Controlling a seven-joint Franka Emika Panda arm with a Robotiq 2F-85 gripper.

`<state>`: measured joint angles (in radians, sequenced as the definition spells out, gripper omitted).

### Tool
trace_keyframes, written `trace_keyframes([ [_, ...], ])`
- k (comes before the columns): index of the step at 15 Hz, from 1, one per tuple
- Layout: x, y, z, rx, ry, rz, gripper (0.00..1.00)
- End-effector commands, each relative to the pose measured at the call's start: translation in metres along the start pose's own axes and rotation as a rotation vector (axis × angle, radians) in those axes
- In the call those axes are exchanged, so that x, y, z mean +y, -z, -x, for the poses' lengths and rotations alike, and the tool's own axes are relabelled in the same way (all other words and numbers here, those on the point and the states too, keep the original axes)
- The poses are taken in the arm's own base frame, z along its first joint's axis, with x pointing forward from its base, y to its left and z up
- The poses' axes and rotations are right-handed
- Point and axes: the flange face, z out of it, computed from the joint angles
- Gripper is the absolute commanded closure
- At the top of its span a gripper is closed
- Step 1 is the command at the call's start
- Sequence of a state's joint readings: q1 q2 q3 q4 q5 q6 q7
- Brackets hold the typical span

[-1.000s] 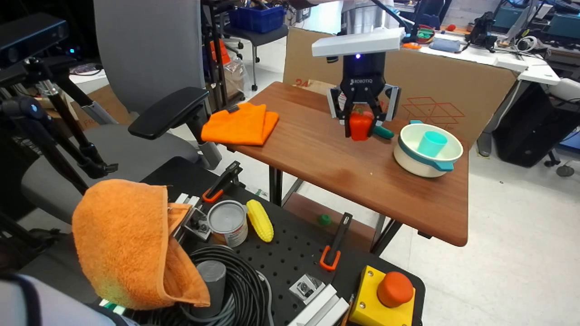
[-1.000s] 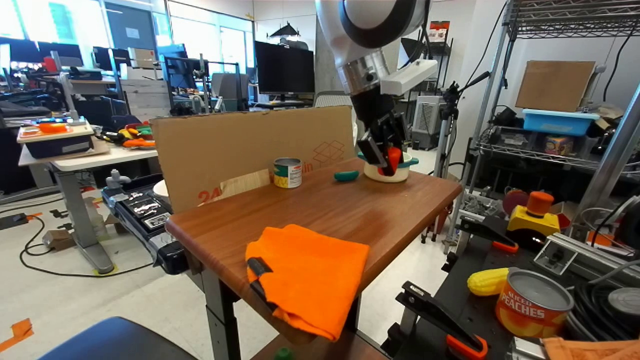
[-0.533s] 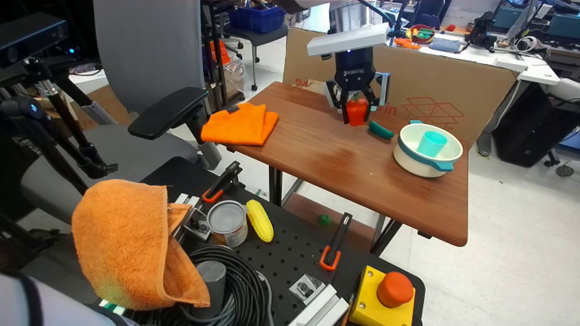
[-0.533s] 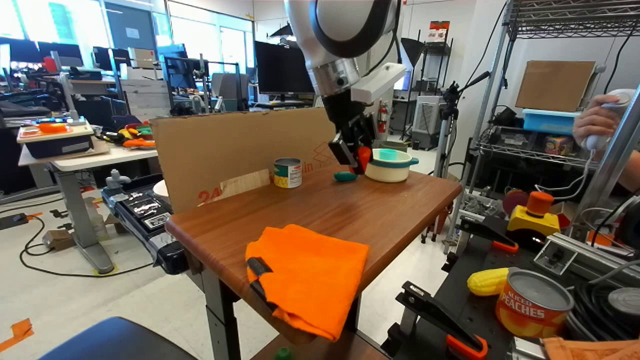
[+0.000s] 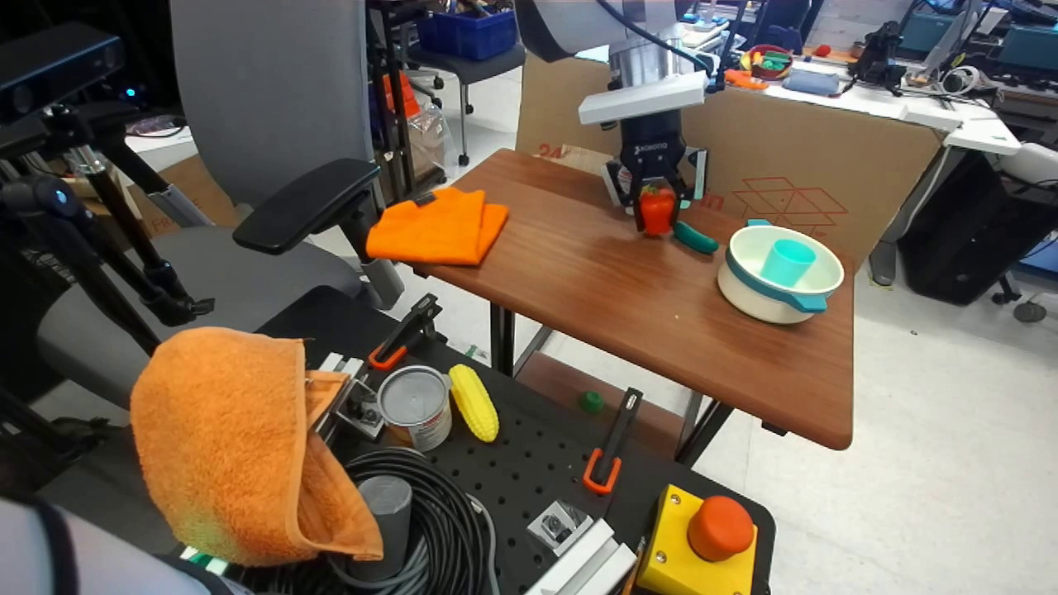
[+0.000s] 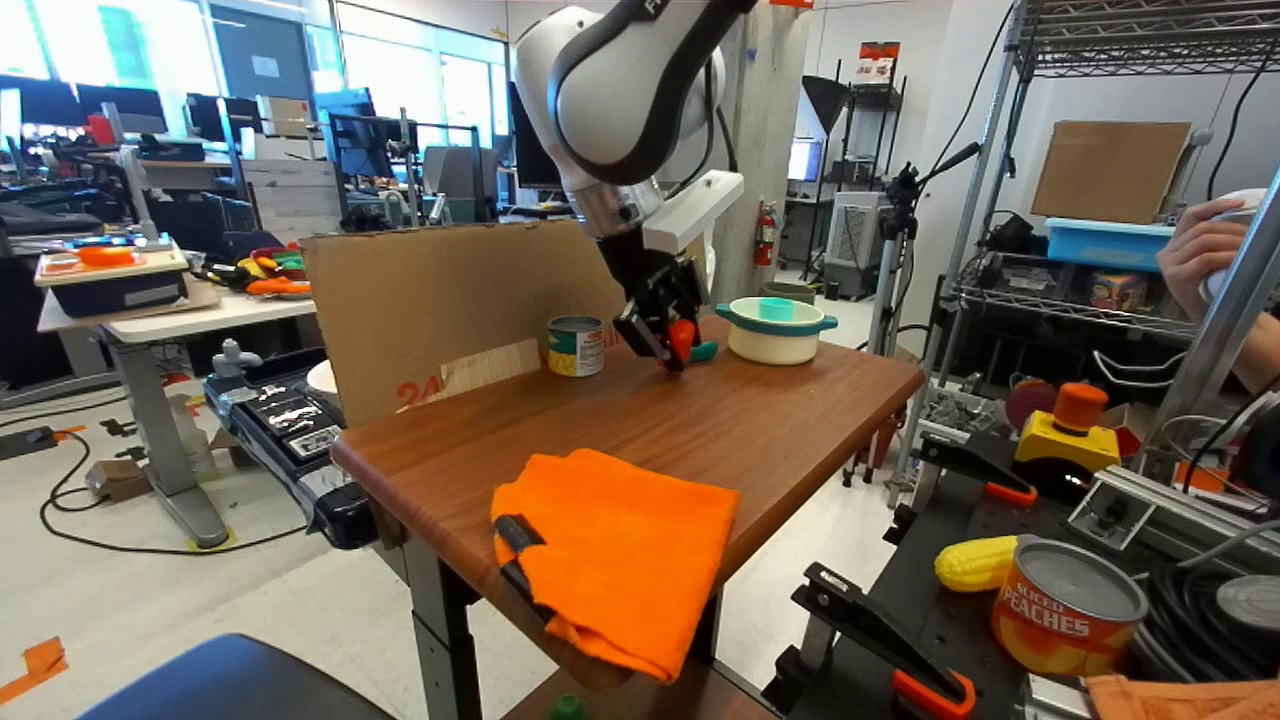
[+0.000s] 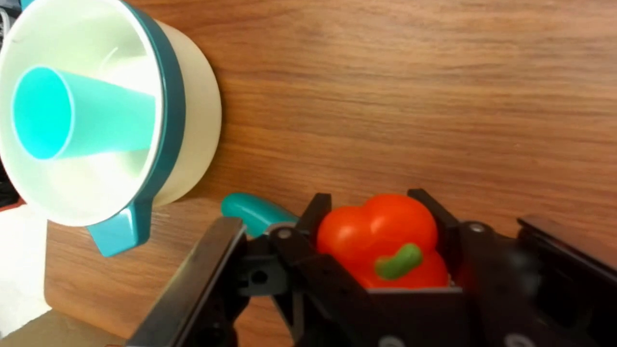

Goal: Pick the red pepper and place it beside the green object on the desk

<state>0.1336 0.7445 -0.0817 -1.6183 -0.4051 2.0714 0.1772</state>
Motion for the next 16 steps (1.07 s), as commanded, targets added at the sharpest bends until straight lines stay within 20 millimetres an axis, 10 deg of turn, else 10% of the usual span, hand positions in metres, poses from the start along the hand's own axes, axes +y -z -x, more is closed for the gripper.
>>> trace_keyframes([
  [1,0.004,-0.002,-0.011,-0.028,0.105,-0.029,0.79],
  [7,0.017,-0.008,-0.007,-0.073,0.258,-0.046,0.79],
  [8,0.016,-0.009,-0.005,-0.093,0.291,-0.047,0.29],
  [16,0.021,-0.003,0.012,-0.185,0.373,-0.004,0.00],
])
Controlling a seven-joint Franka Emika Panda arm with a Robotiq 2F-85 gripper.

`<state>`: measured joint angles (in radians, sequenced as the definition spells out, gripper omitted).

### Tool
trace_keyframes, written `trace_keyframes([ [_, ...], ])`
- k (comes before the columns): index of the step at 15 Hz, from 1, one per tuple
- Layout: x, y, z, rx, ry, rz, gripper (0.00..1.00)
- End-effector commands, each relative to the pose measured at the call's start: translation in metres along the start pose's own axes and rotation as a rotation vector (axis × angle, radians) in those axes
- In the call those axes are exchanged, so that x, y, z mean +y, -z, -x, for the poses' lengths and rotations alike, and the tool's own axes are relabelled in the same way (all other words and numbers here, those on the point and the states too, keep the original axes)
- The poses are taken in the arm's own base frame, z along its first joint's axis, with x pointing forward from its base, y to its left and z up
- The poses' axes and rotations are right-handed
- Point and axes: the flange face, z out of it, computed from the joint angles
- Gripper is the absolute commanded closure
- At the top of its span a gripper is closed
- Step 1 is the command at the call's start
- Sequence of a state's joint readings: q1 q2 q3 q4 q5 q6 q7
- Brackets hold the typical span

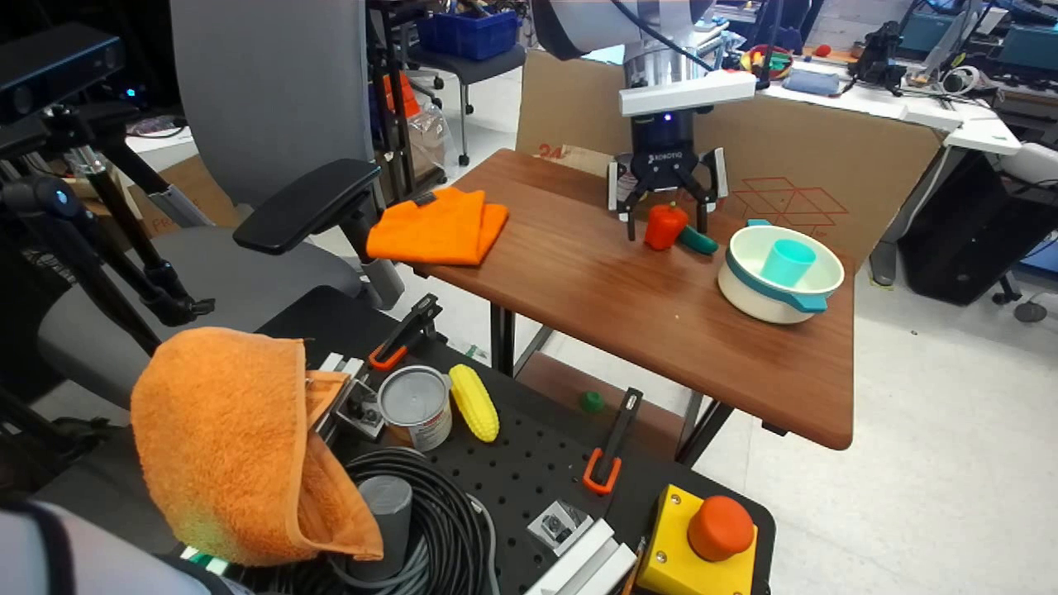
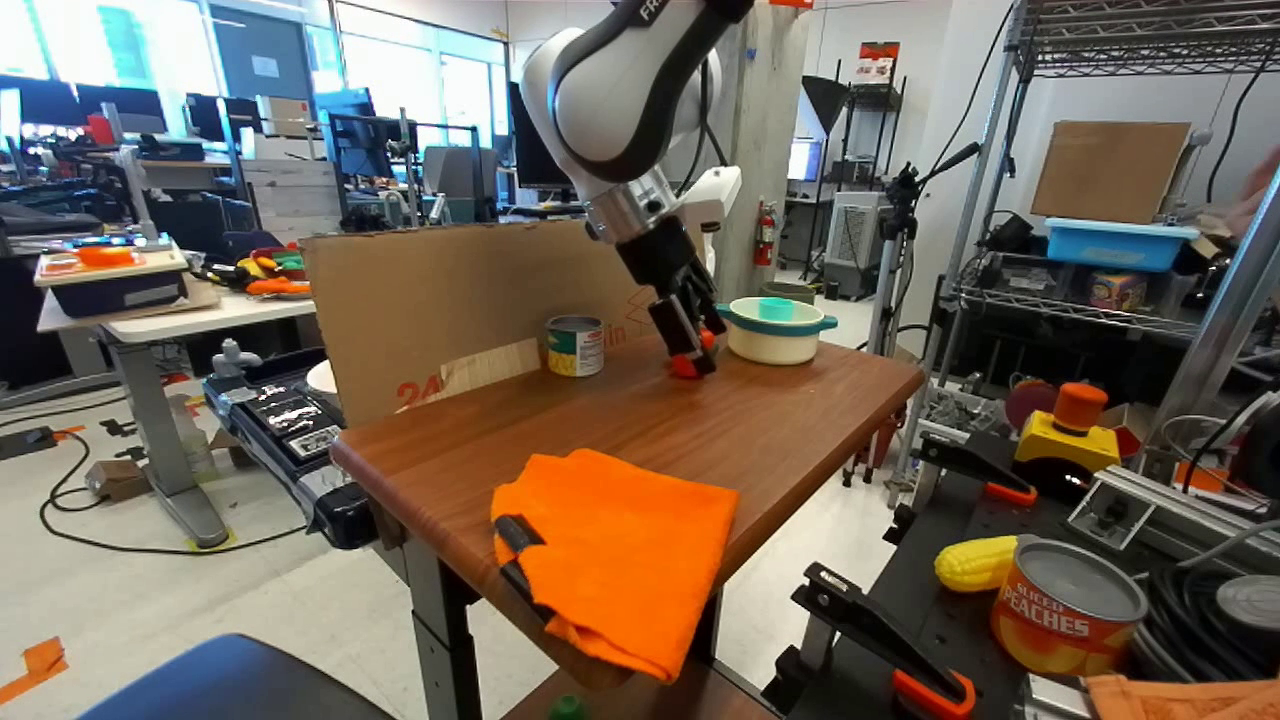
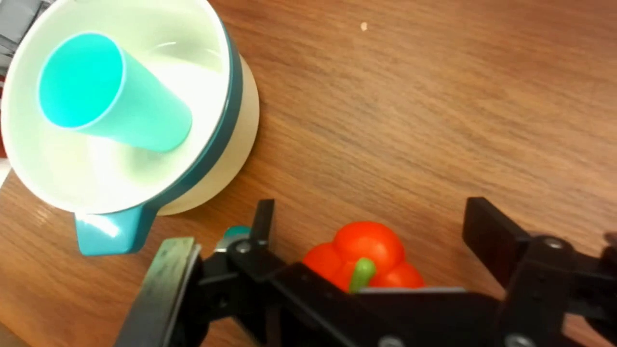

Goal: Pick the red pepper and place it beside the green object on the desk

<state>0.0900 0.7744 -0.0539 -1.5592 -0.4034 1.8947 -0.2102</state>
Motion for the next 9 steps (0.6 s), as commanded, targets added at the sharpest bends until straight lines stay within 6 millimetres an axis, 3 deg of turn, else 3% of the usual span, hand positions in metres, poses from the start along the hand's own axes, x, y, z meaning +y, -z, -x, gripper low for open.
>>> trace_keyframes([
  [1,0.003,0.014,0.017,-0.043,-0.011,0.025,0.00],
  [5,0.010,0.025,0.082,0.008,-0.213,-0.091,0.00],
  [6,0.009,0.019,0.037,-0.014,-0.139,-0.031,0.00],
  [7,0.012,0.023,0.048,-0.011,-0.153,-0.038,0.00],
  [9,0.014,0.025,0.048,-0.008,-0.153,-0.038,0.00],
])
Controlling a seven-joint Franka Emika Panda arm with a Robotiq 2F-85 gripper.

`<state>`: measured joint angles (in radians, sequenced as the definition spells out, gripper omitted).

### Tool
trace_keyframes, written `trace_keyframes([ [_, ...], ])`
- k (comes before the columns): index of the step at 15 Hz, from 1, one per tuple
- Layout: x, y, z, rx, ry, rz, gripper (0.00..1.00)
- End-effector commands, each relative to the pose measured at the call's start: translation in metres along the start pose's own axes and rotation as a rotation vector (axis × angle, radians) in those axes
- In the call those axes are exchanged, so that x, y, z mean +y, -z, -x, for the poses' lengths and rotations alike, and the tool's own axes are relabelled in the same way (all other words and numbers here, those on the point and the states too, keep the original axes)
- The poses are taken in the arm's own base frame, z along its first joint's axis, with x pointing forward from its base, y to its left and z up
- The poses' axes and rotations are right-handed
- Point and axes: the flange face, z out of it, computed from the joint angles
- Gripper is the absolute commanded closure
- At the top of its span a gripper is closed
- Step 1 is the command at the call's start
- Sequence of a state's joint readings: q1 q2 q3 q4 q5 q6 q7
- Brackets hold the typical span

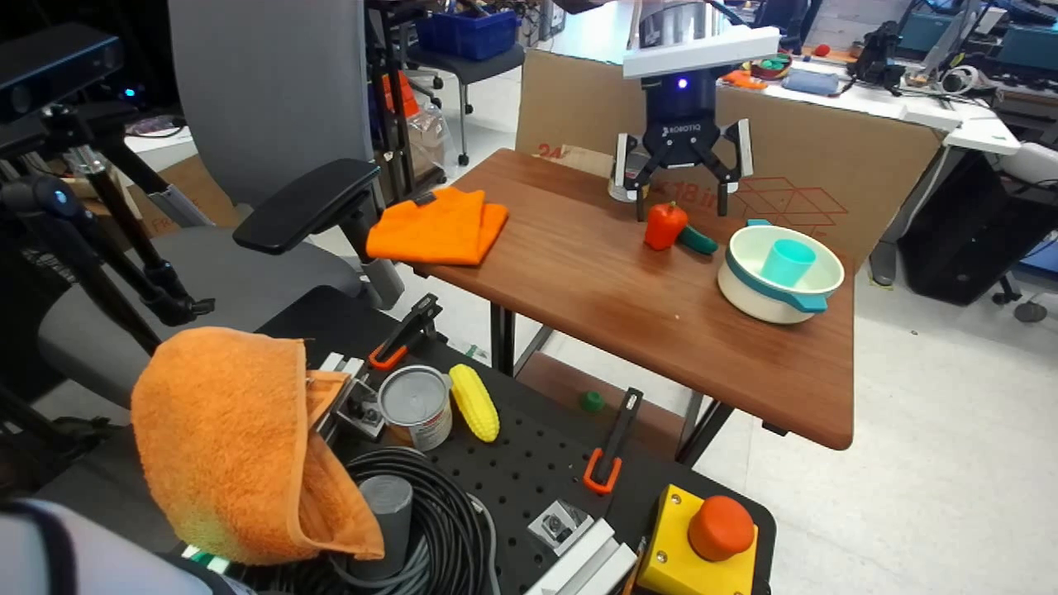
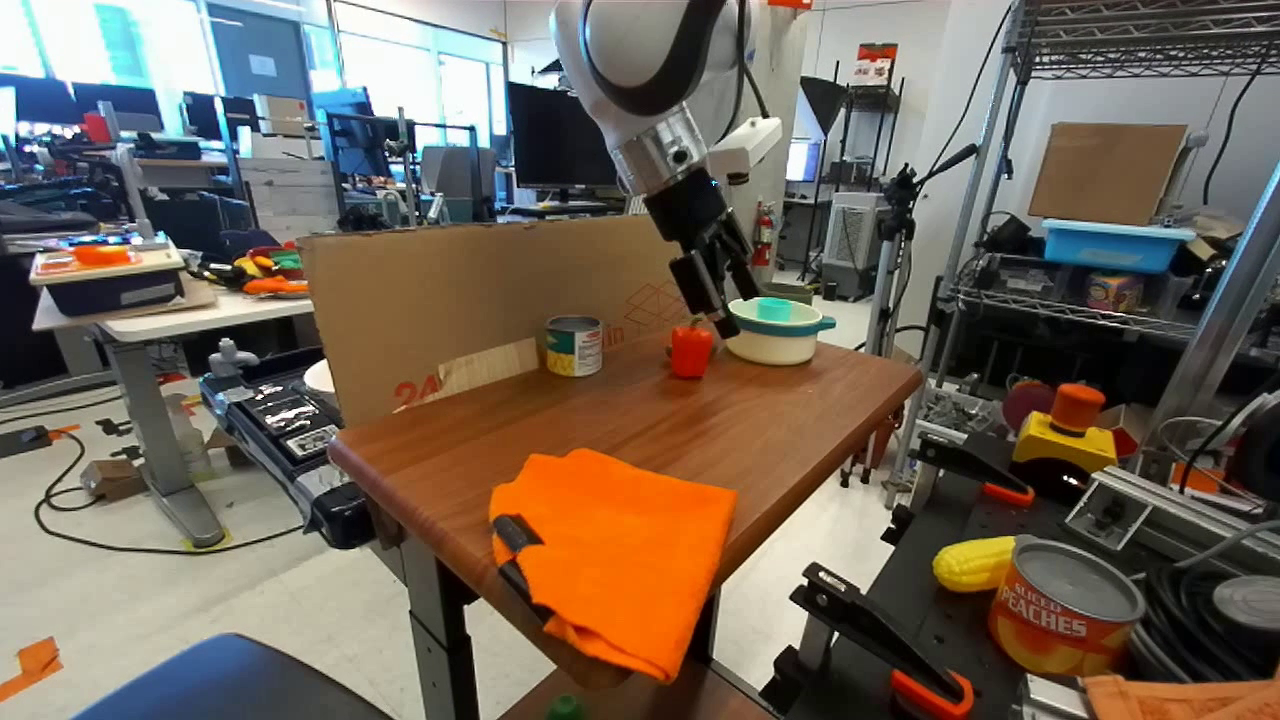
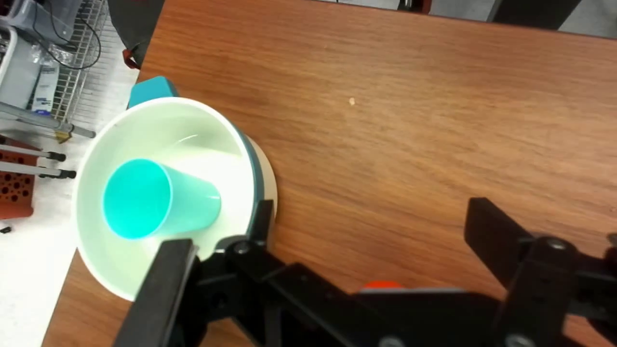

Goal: Pick the red pepper and place it beside the green object on the desk

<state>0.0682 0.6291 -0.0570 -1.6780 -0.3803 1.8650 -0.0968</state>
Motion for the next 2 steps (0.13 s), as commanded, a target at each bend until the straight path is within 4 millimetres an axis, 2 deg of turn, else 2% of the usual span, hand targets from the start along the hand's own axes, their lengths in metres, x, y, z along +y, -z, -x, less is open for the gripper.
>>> trace_keyframes([
  [1,-0.0028,-0.0026,-0.0023,-0.005,0.005,-0.001,0.00],
  [2,-0.0051,-0.0059,-0.0046,-0.010,0.009,-0.001,0.00],
])
